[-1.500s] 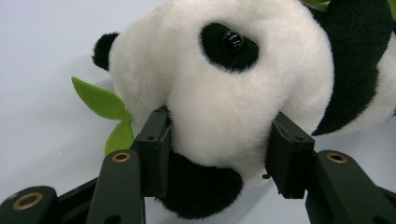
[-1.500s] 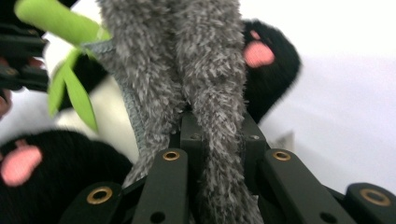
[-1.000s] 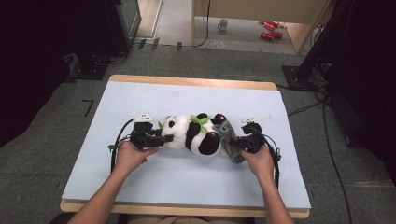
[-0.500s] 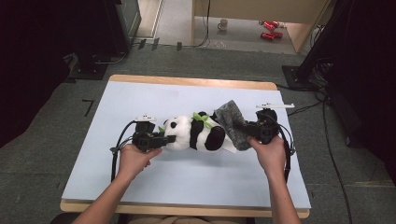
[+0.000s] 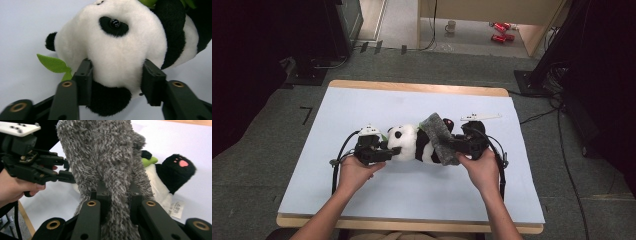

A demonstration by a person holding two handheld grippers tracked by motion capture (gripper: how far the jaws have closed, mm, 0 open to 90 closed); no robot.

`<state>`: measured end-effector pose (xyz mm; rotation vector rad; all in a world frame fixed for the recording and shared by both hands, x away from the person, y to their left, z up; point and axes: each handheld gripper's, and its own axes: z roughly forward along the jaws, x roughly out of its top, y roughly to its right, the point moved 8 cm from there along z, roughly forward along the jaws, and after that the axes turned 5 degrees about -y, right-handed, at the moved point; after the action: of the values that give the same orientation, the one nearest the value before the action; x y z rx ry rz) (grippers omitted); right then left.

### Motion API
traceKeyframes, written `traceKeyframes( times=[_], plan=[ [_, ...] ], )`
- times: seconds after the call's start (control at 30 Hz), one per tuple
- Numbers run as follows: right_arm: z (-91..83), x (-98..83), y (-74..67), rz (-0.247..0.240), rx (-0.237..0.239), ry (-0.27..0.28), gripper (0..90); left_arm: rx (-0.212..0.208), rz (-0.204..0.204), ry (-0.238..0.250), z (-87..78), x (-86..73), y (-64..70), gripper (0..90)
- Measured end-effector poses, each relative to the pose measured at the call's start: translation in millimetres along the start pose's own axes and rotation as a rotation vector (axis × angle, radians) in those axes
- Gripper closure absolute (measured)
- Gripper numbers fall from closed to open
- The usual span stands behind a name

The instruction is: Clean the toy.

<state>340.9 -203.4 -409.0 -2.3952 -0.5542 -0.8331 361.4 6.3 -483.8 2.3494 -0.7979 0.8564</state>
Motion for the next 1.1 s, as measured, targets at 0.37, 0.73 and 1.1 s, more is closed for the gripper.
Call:
traceKeyframes(
  times=[0.37, 0.73, 1.1],
  plan=[
    [5.3, -0.2, 12.7, -0.012, -0.05, 0.021, 77.9, -0.077, 0.162, 0.053, -15.9, -6.3, -15.2, 27.5],
    [11.6, 3.4, 24.6, 0.003, -0.054, 0.036, 77.9, -0.115, 0.261, 0.11, 10.9, -5.7, -14.2, 19.9],
    [-1.5, 20.5, 15.6, 0.001, -0.043, 0.049, 78.0, -0.022, 0.143, 0.104, 15.2, -0.4, -10.4, 51.4]
  ],
)
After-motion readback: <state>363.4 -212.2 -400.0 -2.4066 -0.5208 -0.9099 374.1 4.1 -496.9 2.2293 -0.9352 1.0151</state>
